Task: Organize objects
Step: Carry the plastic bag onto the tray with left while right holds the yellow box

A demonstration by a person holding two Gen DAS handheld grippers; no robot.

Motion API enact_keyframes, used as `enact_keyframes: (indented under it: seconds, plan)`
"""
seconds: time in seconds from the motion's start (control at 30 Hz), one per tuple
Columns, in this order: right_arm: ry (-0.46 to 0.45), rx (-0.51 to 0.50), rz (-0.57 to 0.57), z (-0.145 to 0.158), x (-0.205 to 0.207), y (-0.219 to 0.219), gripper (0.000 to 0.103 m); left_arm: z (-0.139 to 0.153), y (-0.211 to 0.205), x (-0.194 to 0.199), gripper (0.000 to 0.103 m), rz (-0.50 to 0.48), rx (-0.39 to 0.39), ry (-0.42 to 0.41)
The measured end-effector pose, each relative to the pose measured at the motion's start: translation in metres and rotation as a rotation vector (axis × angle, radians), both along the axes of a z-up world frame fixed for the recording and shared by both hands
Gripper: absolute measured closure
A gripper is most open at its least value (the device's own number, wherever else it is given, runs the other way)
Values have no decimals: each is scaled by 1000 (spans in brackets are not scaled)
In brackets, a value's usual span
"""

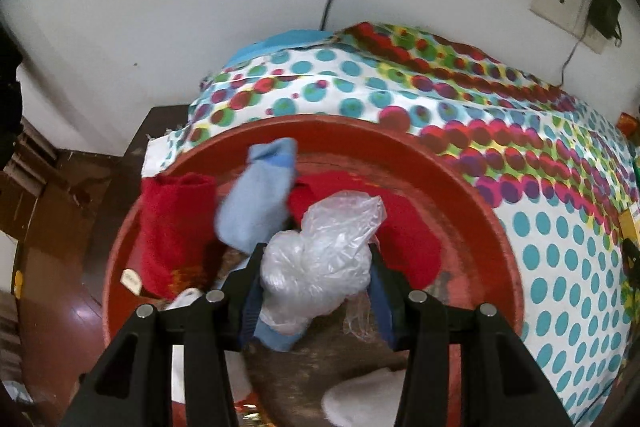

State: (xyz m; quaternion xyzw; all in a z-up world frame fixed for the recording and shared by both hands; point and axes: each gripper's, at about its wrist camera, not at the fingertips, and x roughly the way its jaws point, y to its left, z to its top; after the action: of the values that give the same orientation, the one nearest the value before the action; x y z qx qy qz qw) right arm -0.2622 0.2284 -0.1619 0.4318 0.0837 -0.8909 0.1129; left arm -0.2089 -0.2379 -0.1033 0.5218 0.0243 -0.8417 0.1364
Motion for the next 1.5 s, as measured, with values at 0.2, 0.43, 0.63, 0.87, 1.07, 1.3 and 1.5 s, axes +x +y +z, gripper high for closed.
enact_keyframes:
  seconds: [0.2,0.43,0.63,0.87,1.07,1.3,1.5]
  plan:
    - [0,0,0,0,0,0,49,1,-30,13,56,58,10,4]
    - [0,1,-1,0,-1,0,47,-5,-53,25,54,100,24,0]
    - [-1,1,-1,0,-1,1,46,-9,-64,34,52,133,41,6]
    - [1,5,-2,0,-1,1,45,-2,-67,43,50,134,74,27]
    - [-1,1,-2,0,-2,2,45,10,-69,61,50,127,69,55]
    - [-4,-7,-3,0,-3,3,45,19,-50,89,50,145,7,59]
    - [-13,-20,-47,0,-3,4,51,22,-12,100,50,108,46,72]
